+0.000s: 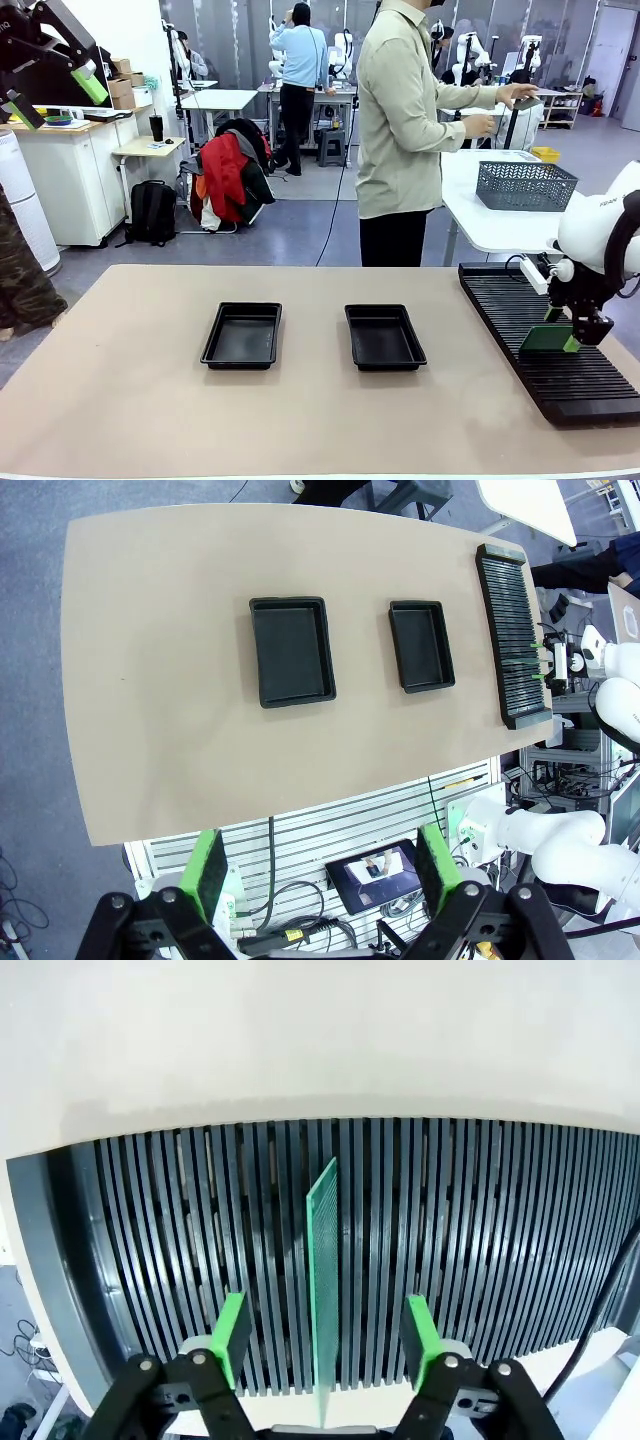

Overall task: Inspect and transfer BCBs to ESD trays.
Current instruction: Pick up the Blank PCB from the PCB Rack and place it in the left ESD tray.

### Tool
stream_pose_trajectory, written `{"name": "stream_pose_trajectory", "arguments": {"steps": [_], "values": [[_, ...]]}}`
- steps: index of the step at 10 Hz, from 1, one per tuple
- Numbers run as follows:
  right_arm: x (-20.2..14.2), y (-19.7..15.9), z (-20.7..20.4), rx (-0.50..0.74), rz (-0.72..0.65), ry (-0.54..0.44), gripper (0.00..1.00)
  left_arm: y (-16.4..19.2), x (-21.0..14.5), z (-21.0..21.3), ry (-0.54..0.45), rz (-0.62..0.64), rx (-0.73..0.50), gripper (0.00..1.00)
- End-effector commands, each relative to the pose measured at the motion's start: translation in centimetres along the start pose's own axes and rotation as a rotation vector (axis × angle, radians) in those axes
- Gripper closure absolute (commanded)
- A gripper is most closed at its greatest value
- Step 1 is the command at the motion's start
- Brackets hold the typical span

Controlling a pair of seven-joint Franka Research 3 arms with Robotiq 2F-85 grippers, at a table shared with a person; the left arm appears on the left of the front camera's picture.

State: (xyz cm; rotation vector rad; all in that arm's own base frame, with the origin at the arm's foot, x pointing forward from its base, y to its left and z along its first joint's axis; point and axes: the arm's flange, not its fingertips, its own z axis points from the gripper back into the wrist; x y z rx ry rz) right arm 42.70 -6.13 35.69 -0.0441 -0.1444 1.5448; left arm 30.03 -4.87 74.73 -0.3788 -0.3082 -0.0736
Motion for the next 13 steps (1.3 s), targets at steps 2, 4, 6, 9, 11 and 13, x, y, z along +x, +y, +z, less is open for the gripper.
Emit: {"name": "stream_pose_trajectory", "arguments": {"steps": [2, 4, 6, 9, 11, 13], "values": [[-0.71, 0.6, -0.22, -0.032, -0.005, -0.015, 0.36, 0.03, 0.04, -0.02, -0.002, 0.002, -0.001, 0.0], [-0.84, 0.59, -0.28, -0.023, -0.006, -0.024, 0.44, 0.03, 0.04, -0.02, -0.002, 0.002, -0.001, 0.0], [-0.97, 0.6, -0.34, -0.026, -0.009, -0.024, 0.51, 0.03, 0.04, -0.02, -0.002, 0.002, -0.001, 0.0], [-0.96, 0.77, -0.46, -0.035, -0.001, -0.029, 0.52, 0.03, 0.04, -0.02, -0.002, 0.002, -0.001, 0.0], [-0.77, 0.85, -0.69, -0.03, 0.007, -0.018, 0.58, 0.03, 0.04, -0.02, -0.002, 0.002, -0.001, 0.0], [-0.82, 1.05, -0.71, -0.031, 0.007, -0.015, 0.65, 0.03, 0.04, -0.02, -0.002, 0.002, -0.001, 0.0]]}}
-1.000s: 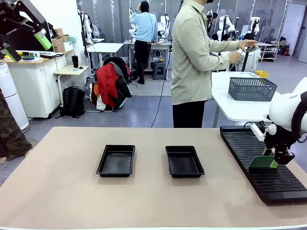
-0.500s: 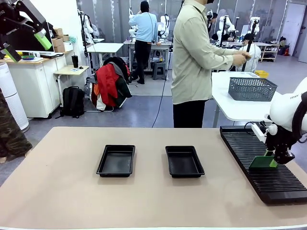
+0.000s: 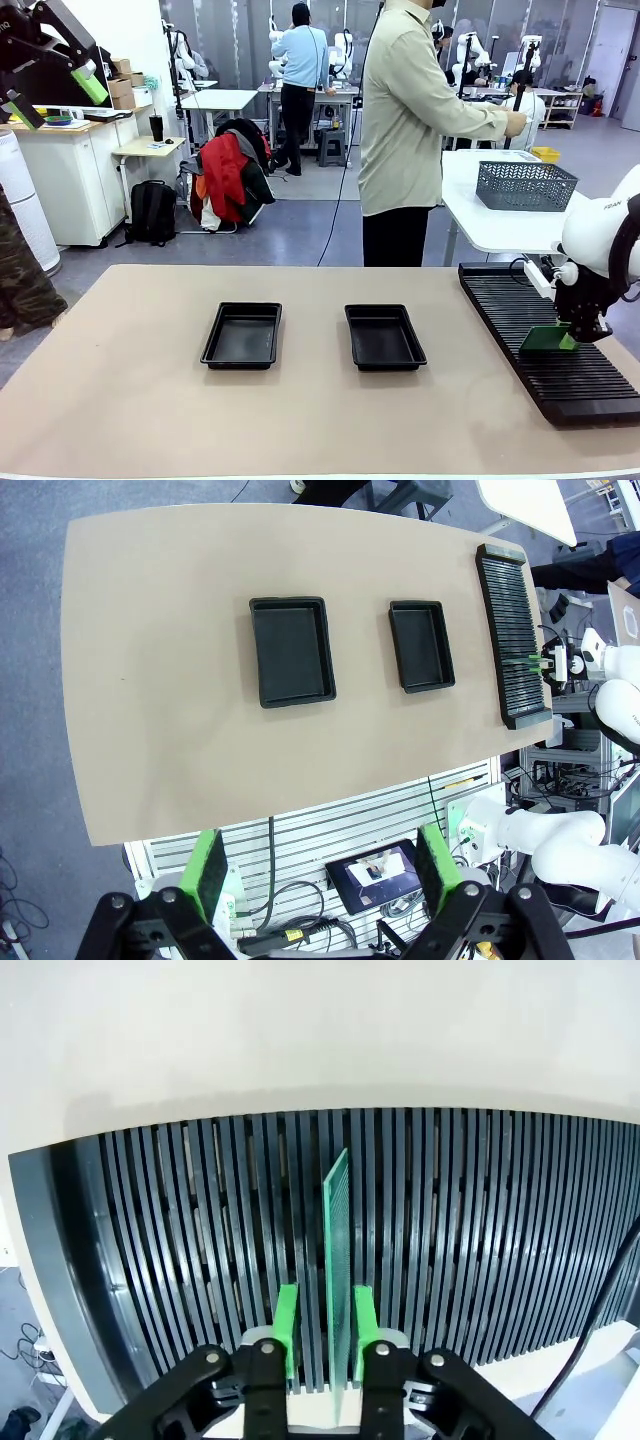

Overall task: Inspect and transfer BCBs to ESD trays.
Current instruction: Pick up the Blank PCB from the PCB Rack and place it in the left ESD tray.

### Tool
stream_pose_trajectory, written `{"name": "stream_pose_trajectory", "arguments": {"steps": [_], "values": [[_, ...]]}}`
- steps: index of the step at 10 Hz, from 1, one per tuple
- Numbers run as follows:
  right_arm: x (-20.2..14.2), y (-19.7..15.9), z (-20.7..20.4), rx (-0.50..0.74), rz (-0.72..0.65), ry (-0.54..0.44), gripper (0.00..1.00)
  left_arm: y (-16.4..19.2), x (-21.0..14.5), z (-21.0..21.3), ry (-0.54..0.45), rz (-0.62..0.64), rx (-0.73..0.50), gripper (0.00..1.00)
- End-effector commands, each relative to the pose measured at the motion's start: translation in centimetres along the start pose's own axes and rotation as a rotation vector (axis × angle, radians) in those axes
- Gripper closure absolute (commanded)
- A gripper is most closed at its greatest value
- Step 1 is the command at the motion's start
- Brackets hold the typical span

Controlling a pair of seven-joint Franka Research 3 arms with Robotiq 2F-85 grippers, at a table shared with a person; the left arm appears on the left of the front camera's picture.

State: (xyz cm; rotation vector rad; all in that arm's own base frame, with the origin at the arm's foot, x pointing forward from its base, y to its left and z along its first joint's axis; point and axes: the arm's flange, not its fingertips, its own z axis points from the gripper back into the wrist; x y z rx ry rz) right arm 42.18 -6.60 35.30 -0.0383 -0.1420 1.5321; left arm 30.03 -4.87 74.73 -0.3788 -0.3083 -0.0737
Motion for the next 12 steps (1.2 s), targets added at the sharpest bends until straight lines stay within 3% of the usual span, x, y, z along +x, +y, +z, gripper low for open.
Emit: {"name": "stream_pose_trajectory", "arguments": {"steps": [1, 2, 3, 4, 5, 6, 7, 8, 9, 10, 12], "values": [[-0.2, 0.7, -0.4, -0.034, 0.027, -0.009, 0.77, 0.0, 0.0, 0.0, -0.002, 0.002, -0.001, 0.0], [-0.1, 0.7, -0.5, -0.039, 0.029, -0.004, 0.72, 0.0, 0.0, 0.0, -0.002, 0.002, -0.001, 0.0], [0.0, 0.9, -0.5, -0.043, 0.035, -0.006, 0.83, 0.0, 0.0, 0.0, -0.002, 0.002, -0.001, 0.0], [0.0, 1.1, -0.5, -0.043, 0.03, 0.001, 0.78, 0.0, 0.0, 0.0, -0.002, 0.002, -0.001, 0.0], [0.0, 1.3, -0.4, -0.041, 0.026, 0.007, 0.89, 0.0, 0.0, 0.0, -0.002, 0.002, -0.001, 0.0], [0.1, 1.5, -0.3, -0.04, 0.025, 0.014, 0.84, 0.0, 0.0, 0.0, -0.002, 0.002, -0.001, 0.0], [0.2, 1.5, -0.2, -0.038, 0.021, 0.02, 0.95, 0.0, 0.0, 0.0, -0.002, 0.002, -0.001, 0.0], [0.2, 1.5, -0.1, -0.033, 0.018, 0.024, 0.9, 0.0, 0.0, 0.0, -0.002, 0.002, -0.001, 0.0], [0.2, 1.5, 0.0, -0.03, 0.015, 0.027, 1.0, 0.0, 0.0, 0.0, -0.002, 0.002, -0.001, 0.0], [0.2, 1.4, 0.1, -0.023, 0.013, 0.034, 0.96, 0.0, 0.0, 0.0, -0.002, 0.002, -0.001, 0.0], [0.4, 1.0, 0.7, -0.022, 0.01, 0.046, 1.0, 0.0, 0.0, 0.0, -0.002, 0.002, -0.001, 0.0]]}}
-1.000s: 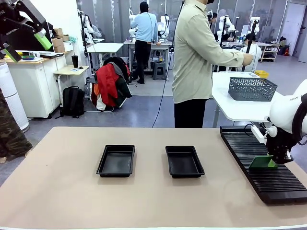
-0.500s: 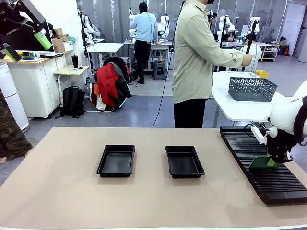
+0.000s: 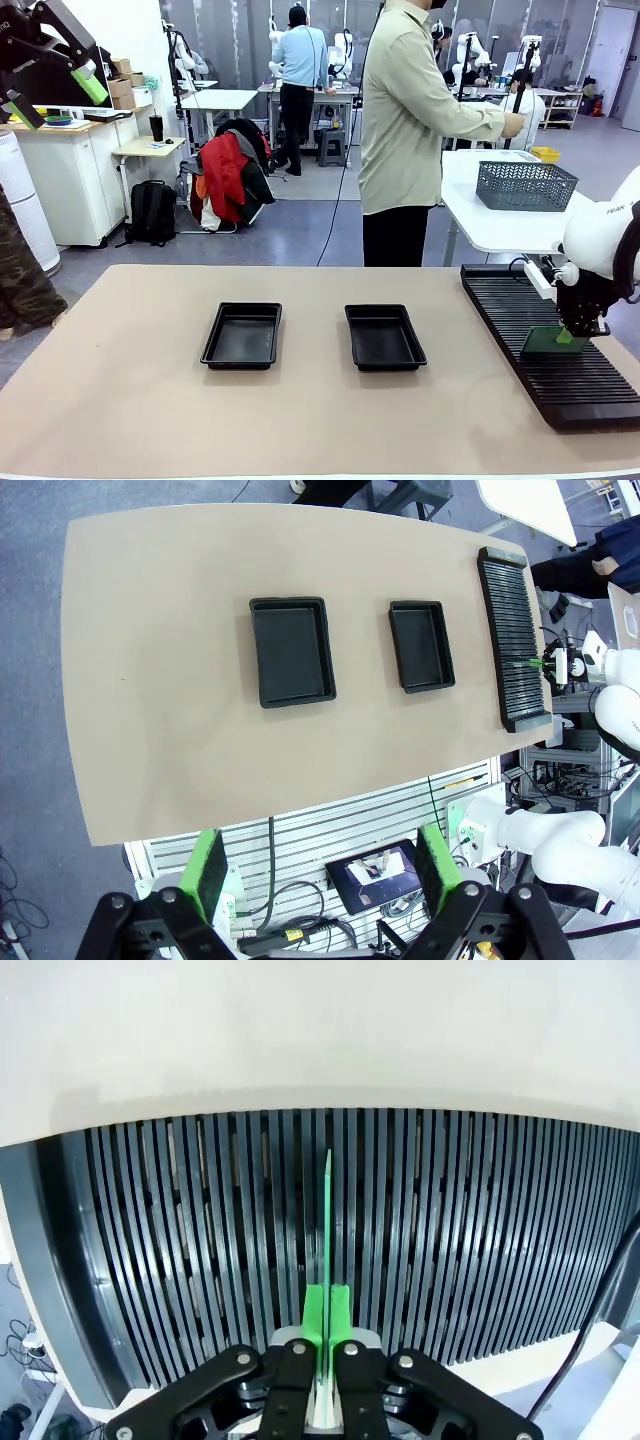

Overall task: Inspect and transfer BCBs to ESD trays.
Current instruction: Pick up the Blank PCB from the PCB Rack and place it in the left ESD tray.

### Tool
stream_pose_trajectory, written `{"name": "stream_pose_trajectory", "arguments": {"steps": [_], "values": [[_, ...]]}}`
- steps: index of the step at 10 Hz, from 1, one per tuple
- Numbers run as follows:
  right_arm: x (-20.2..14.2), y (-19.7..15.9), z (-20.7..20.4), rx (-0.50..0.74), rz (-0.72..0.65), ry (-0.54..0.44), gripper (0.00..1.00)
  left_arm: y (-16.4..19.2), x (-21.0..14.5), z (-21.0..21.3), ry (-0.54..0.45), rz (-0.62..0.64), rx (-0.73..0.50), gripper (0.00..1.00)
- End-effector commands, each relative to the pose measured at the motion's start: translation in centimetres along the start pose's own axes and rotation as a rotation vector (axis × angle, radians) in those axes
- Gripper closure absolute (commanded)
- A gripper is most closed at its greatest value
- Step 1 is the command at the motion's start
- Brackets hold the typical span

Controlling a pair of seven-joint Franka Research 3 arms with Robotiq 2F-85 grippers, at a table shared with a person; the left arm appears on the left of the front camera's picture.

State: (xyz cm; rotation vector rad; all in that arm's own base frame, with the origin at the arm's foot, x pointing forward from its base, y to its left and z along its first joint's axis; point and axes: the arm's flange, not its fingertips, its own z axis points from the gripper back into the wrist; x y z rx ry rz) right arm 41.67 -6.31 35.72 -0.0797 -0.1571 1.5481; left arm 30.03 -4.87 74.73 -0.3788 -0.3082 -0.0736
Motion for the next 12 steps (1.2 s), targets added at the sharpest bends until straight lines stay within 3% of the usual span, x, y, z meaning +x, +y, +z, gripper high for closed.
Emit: {"name": "stream_pose_trajectory", "arguments": {"steps": [1, 3, 8, 12], "values": [[0.1, 0.3, 0.7, 0.01, -0.012, 0.037, 1.0, 0.0, 0.0, 0.0, -0.002, 0.002, -0.001, 0.0], [-0.2, 0.3, 3.3, 0.002, -0.026, 0.04, 1.0, 0.0, 0.0, 0.0, -0.002, 0.002, -0.001, 0.0], [-1.4, 0.7, 16.3, -0.004, -0.063, -0.043, 1.0, 0.0, 0.0, 0.0, -0.002, 0.002, -0.001, 0.0], [-2.1, -0.1, 24.8, 0.001, -0.093, -0.054, 1.0, 0.0, 0.0, 0.0, -0.002, 0.002, -0.001, 0.0]]}}
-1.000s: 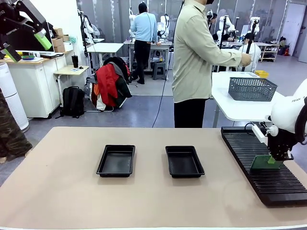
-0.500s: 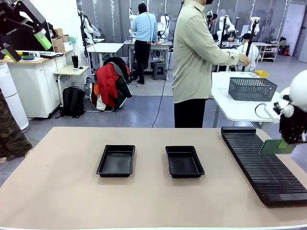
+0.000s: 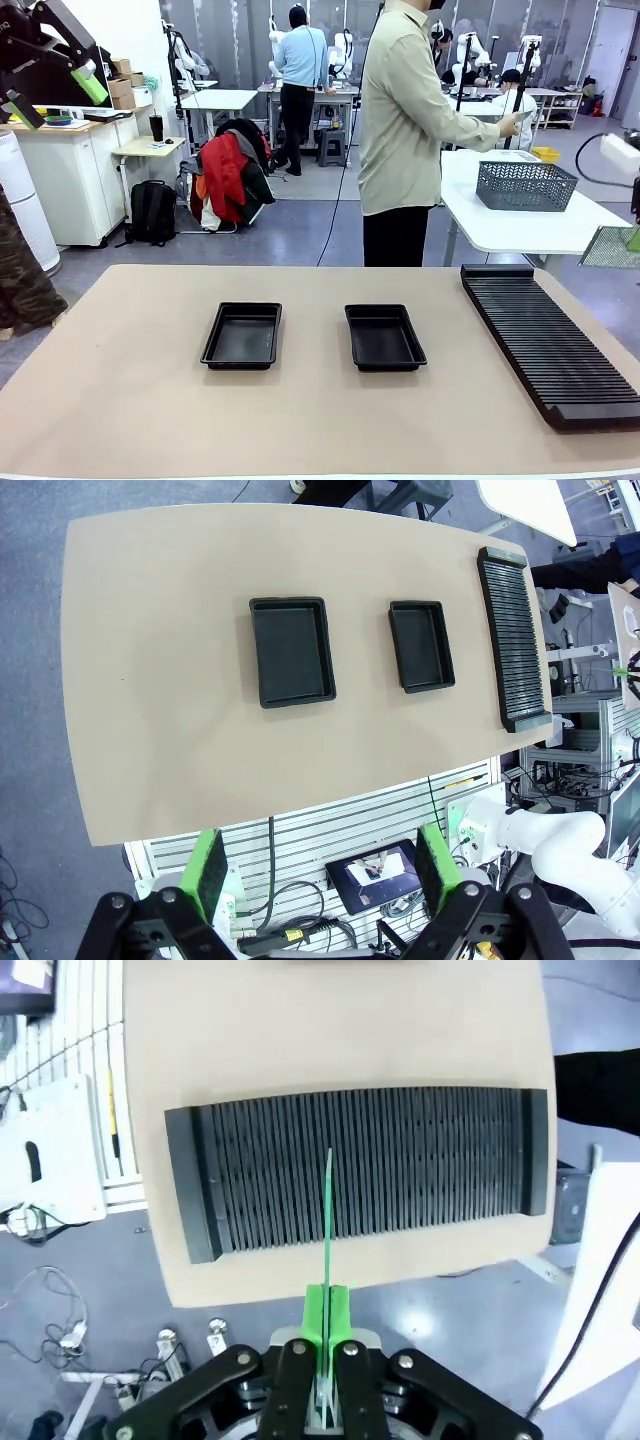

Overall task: Inspect and transfer BCBs to ESD trays.
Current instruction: Pick up the Blank PCB from the PCB Rack and place it in the left ESD tray.

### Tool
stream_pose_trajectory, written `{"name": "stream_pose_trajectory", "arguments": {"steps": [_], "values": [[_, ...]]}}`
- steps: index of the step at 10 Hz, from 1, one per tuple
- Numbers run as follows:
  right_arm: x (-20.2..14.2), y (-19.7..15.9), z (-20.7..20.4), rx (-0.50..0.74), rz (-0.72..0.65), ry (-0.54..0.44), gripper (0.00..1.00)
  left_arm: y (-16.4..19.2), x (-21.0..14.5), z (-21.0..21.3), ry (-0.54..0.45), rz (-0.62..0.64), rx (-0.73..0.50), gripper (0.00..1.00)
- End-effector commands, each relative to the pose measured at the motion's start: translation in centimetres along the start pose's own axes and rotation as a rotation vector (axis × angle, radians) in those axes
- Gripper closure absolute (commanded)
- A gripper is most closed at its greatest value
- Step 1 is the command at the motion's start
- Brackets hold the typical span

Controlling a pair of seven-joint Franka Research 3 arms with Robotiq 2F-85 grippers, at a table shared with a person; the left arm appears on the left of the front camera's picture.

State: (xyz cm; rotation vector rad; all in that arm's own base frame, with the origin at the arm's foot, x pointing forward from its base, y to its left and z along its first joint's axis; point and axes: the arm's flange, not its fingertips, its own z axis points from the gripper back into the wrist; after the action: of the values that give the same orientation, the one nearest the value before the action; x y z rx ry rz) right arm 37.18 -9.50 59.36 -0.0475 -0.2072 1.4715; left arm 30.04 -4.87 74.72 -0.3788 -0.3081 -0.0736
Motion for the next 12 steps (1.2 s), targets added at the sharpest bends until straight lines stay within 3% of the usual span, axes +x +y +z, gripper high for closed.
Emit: {"name": "stream_pose_trajectory", "arguments": {"steps": [1, 4, 12], "values": [[0.0, -0.9, 1.7, 0.017, -0.023, -0.017, 1.0, 0.0, 0.0, 0.0, -0.002, 0.002, -0.001, 0.0], [-0.6, -1.1, 3.6, -0.001, -0.033, -0.038, 1.0, 0.0, 0.0, 0.0, -0.002, 0.002, -0.001, 0.0], [-0.6, -0.7, 3.6, -0.014, -0.015, -0.006, 1.0, 0.0, 0.0, 0.0, -0.002, 0.002, -0.001, 0.0]]}}
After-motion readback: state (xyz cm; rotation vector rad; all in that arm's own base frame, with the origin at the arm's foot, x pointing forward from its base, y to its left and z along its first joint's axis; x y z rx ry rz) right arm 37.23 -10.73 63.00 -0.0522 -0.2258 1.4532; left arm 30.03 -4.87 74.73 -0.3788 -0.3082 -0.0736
